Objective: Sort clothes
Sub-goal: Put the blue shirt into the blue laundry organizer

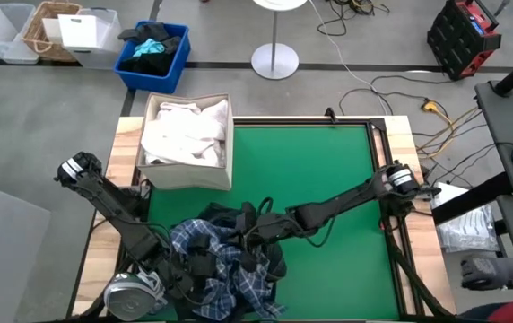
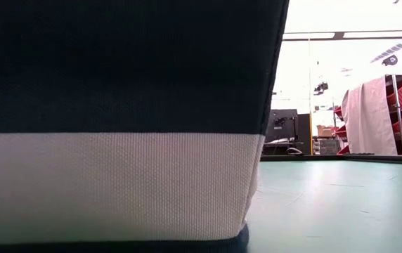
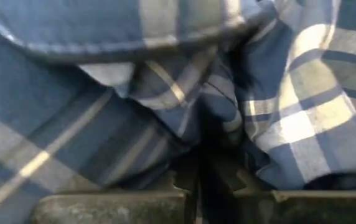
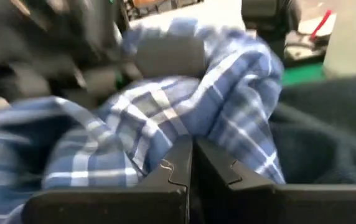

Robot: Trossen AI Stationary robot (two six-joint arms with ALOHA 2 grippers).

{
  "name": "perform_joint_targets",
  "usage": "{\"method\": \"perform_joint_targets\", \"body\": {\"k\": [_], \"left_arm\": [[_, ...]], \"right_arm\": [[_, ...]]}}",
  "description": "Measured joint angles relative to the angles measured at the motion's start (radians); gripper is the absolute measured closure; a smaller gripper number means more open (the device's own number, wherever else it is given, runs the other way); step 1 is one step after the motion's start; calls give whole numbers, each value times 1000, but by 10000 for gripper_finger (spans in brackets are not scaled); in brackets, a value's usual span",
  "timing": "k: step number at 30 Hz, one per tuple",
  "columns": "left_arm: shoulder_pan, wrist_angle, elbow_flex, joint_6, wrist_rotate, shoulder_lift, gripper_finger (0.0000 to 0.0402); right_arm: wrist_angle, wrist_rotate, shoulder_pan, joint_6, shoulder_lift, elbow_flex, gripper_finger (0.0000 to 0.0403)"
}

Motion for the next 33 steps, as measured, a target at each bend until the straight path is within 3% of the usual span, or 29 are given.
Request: {"method": "perform_joint_targets", "body": {"k": [7,25,33], "left_arm": [[2,-193,154,-30,-8,4,401],[-6,-523,407,-98,-22,-1,402],[-5,-668,356,-180,-200,-1,402]], "right_arm": [[-18,-18,0,33,89,8,390],[-76,-9,2,-2,86,6,390],[-76,-9,2,-3,87,4,390]]}}
